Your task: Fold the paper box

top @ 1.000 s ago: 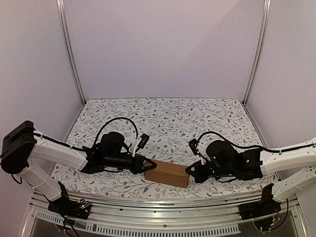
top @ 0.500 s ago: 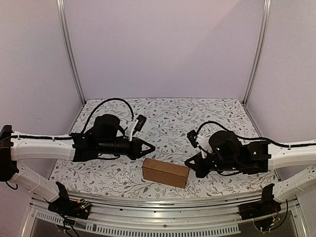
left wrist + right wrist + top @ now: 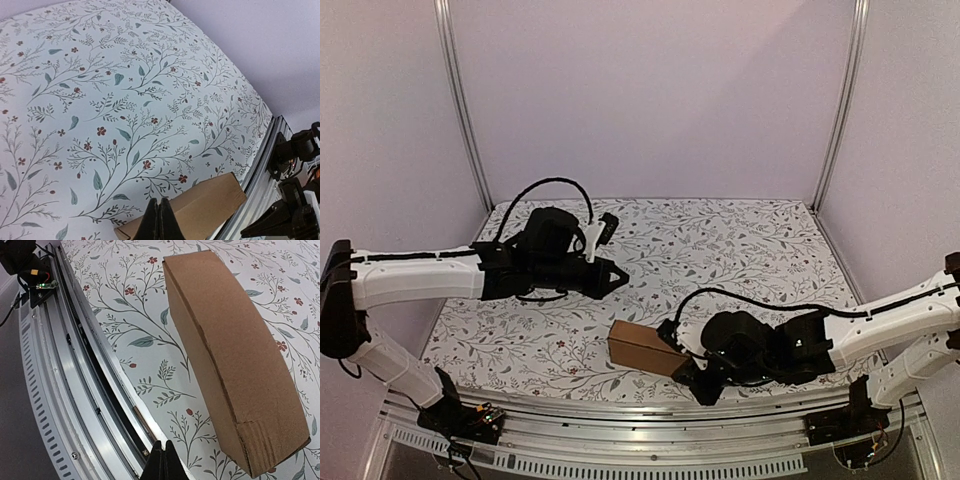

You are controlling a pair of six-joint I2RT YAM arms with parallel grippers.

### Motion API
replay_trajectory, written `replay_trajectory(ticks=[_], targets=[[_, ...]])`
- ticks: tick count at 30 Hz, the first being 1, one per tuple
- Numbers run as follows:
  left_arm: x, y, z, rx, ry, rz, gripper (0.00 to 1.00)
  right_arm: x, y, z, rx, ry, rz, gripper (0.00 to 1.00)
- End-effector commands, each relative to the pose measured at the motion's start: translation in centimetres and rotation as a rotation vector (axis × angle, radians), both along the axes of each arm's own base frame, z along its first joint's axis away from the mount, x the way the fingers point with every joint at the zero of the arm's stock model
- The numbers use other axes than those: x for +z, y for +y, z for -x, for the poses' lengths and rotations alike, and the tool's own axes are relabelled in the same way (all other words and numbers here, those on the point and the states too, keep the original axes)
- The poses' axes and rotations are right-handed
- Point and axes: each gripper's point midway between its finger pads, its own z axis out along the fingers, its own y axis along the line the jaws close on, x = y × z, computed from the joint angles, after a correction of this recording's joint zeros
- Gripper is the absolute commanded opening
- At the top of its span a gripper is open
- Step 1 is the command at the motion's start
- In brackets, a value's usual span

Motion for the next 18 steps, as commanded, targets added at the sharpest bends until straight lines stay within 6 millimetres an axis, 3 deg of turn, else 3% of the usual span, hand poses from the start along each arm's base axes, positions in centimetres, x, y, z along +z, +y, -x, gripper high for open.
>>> replay_trajectory(ticks=[1,5,10,18], targets=[[-2.7,0.4,-2.5,0.043,0.067,-0.080,0.00,-1.8,1.3,0.7,0.067,-0.020,0.061,0.00],[-5.1,-0.3,-3.7,0.035,0.131,-0.115,0.00,-4.3,1.3,0.8,0.073,-0.014,0.134,0.00],[-8.0,-0.8,-4.5,0.019,0.197,-0.156,0.00,-5.9,0.7,0.0,0.031,-0.034,0.198,0.00],[-11.5,-0.3,-4.9,0.016,0.285,-0.200,0.00,-6.5,-1.1,-1.9,-0.066,-0.107,0.286,0.00]])
